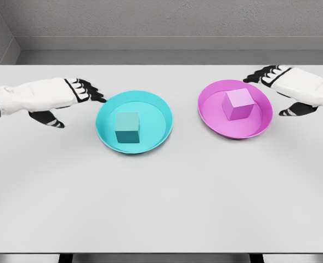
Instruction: Place the blocks in the corresponding plates according to their colors
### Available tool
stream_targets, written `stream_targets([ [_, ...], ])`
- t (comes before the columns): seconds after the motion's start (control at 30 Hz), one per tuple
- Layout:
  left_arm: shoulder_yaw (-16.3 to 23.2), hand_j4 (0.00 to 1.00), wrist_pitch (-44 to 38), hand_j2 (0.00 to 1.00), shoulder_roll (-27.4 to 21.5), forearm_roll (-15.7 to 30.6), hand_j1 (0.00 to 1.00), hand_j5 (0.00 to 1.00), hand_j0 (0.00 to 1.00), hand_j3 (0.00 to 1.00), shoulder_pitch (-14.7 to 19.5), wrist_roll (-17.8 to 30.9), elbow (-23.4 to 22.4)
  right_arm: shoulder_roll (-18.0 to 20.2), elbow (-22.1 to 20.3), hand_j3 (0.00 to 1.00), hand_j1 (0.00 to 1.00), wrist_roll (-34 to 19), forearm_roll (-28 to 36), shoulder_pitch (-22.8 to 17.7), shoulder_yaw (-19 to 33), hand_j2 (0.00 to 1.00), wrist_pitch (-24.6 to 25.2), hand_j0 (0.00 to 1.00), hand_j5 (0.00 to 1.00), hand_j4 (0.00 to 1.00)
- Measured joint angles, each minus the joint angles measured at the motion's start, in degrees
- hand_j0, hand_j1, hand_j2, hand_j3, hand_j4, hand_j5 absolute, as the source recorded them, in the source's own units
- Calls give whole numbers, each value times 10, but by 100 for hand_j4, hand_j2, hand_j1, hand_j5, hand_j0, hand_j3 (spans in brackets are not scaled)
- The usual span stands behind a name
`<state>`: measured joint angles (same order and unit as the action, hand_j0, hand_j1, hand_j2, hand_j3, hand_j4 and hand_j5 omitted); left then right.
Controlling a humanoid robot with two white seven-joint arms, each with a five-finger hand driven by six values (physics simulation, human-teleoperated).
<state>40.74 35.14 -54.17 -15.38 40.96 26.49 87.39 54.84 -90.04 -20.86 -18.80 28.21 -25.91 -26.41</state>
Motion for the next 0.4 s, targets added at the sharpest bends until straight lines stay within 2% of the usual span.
stream_targets([
  [0.03, -2, 100, 0, 100, -9, 5, 100, 100, 100, 100, -16, 0, 3, 0, -2, 100, 100, 0, 0, 1, 1, 100, -3, 100, 100, 100],
  [0.1, -29, 100, 1, 100, -21, 9, 100, 100, 100, 100, -82, 1, 8, 1, -4, 100, 100, 0, 0, 1, 2, 100, -7, 100, 100, 100],
  [0.13, -49, 100, 1, 100, -25, 11, 100, 100, 100, 100, -93, 2, 9, 1, -4, 100, 100, 0, -1, 1, 3, 100, -8, 100, 100, 100],
  [0.23, -82, 100, 0, 100, -33, 14, 100, 100, 100, 100, -93, 4, 11, 2, -5, 100, 100, -1, -1, 1, 4, 100, -9, 100, 100, 100],
  [0.4, -96, 100, 0, 100, -38, 13, 100, 100, 100, 100, -93, 5, 12, 2, -6, 100, 100, -1, -1, 1, 4, 100, -9, 100, 100, 100],
])
